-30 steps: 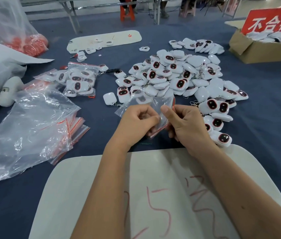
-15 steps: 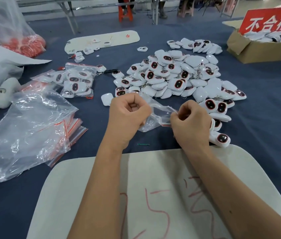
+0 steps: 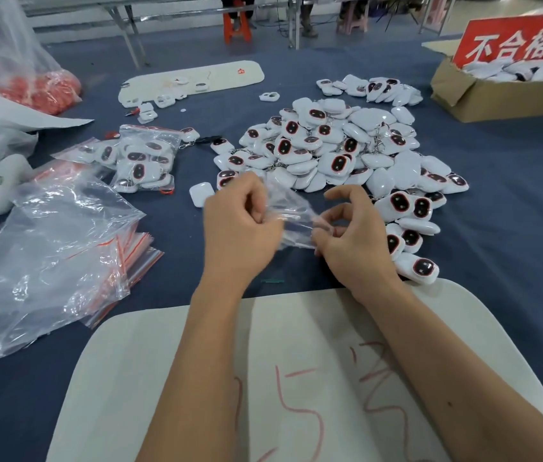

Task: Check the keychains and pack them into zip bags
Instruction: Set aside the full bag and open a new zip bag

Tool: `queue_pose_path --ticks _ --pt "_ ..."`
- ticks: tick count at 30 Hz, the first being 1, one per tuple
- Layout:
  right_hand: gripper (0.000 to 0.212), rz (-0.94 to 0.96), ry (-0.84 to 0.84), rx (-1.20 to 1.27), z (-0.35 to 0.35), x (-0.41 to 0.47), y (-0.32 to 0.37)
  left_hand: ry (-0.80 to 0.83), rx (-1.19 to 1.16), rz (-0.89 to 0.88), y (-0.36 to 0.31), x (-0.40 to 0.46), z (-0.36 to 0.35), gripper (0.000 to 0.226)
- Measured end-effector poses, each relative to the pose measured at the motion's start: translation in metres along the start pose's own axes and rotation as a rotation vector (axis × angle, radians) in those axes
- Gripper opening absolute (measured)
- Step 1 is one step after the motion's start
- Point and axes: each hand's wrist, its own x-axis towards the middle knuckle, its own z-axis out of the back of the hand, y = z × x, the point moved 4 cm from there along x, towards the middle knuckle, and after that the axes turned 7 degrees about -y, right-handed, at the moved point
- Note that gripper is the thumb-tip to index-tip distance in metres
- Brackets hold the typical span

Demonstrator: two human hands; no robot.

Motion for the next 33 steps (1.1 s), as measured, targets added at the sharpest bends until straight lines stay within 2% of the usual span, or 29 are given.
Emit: queue_pose_path --ticks 3,6,8,10,12,13,15,16,18,20,22,24,25,28,30,31,33 --pt "0.039 -0.036 -0.027 0.043 -0.001 0.000 0.001 -0.101 0.031 -0.056 -0.007 0.002 0.012 0.025" --pt "0.030 0.170 -0.024 -0.089 -0.004 -0.006 0.014 -0.194 0.076 -0.165 -0.027 0.002 0.014 0.021" --pt "0.027 0.300 -0.136 -0.179 -0.001 -0.013 0.023 -0.327 0.178 -0.236 -0.036 0.003 0.016 0.025" --pt "0.028 0.395 -0.339 -0.315 0.007 -0.020 0.031 -0.475 0.320 -0.174 -0.039 0.001 0.017 0.031" --pt "0.017 0.405 -0.464 -0.553 0.015 -0.020 0.033 -0.406 0.455 0.007 -0.032 -0.003 0.007 0.028" --pt "0.012 0.345 -0.446 -0.711 0.018 -0.017 0.030 -0.309 0.516 0.091 -0.024 -0.006 -0.002 0.023" --pt "0.030 0.185 -0.260 -0.939 0.017 -0.011 0.023 -0.145 0.594 0.178 -0.009 -0.010 -0.015 0.019" --pt "0.037 0.153 -0.149 -0.958 0.014 -0.009 0.020 -0.107 0.603 0.181 -0.004 -0.011 -0.019 0.019" --pt "0.045 0.192 0.025 -0.838 0.005 -0.010 0.021 -0.103 0.507 0.136 -0.001 -0.012 -0.023 0.021" --pt "0.048 0.275 0.095 -0.683 -0.002 -0.016 0.028 -0.139 0.268 0.106 -0.004 -0.012 -0.025 0.031" --pt "0.037 0.339 0.036 -0.657 -0.004 -0.018 0.033 -0.230 0.054 0.136 -0.003 -0.013 -0.023 0.037" --pt "0.024 0.342 -0.073 -0.781 0.001 -0.018 0.032 -0.341 -0.048 0.245 0.008 -0.011 -0.015 0.039" --pt "0.024 0.302 -0.092 -0.866 0.005 -0.016 0.030 -0.386 -0.064 0.333 0.017 -0.010 -0.010 0.039" --pt "0.028 0.171 -0.025 -0.999 0.009 -0.013 0.021 -0.408 -0.002 0.582 0.042 -0.009 -0.001 0.037" --pt "0.024 0.185 0.003 -1.004 0.004 -0.012 0.017 -0.377 0.050 0.635 0.048 -0.008 -0.001 0.032" --pt "0.024 0.215 -0.003 -0.971 0.001 -0.012 0.016 -0.362 0.082 0.638 0.047 -0.008 -0.002 0.026" --pt "0.030 0.320 -0.075 -0.737 -0.001 -0.012 0.017 -0.351 0.132 0.615 0.043 -0.009 -0.006 0.017"
